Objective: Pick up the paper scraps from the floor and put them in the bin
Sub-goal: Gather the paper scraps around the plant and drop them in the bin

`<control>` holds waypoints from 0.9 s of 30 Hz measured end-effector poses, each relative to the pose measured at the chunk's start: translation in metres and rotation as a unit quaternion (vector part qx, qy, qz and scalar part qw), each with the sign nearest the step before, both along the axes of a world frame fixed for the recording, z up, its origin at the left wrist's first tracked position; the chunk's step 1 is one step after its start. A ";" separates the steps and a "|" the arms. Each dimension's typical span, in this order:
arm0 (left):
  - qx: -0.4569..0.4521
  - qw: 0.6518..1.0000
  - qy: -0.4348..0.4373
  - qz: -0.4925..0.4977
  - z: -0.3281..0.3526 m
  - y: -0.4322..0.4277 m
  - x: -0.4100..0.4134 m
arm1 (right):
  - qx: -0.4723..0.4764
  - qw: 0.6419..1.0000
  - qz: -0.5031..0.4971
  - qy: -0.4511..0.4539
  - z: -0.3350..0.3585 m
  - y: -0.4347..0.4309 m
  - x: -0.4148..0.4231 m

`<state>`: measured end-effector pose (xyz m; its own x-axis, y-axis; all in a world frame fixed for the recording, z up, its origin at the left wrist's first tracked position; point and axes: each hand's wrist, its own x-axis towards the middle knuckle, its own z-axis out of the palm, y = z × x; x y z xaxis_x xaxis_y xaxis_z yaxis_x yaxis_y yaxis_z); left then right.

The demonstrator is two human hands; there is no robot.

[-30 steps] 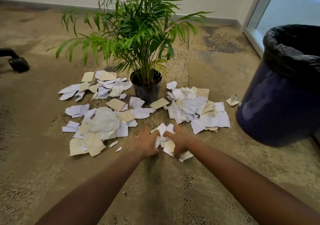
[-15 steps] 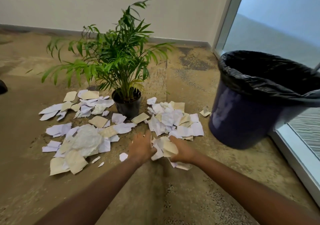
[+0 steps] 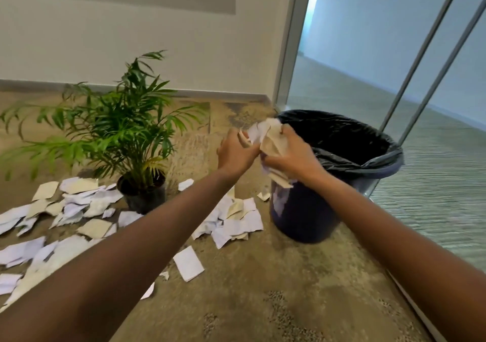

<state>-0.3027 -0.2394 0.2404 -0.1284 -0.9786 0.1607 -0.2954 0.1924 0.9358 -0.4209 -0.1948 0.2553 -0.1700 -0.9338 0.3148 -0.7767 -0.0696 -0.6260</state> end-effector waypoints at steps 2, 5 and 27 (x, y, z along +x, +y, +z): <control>0.015 0.997 0.068 -0.016 0.019 -0.001 -0.020 | -0.040 0.998 -0.021 -0.032 0.024 0.000 -0.016; 0.083 0.979 0.185 -0.020 0.039 0.000 -0.053 | -0.086 0.990 -0.074 -0.080 0.052 -0.004 -0.049; 0.088 0.991 0.083 -0.061 0.026 -0.011 -0.138 | -0.090 0.963 -0.187 0.170 -0.004 -0.013 -0.125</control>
<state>-0.4404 -0.2507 0.2661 -0.2333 -0.9722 0.0181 -0.1186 0.0469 0.9918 -0.5461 -0.2077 0.2513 -0.3420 -0.7530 0.5621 -0.9267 0.1714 -0.3344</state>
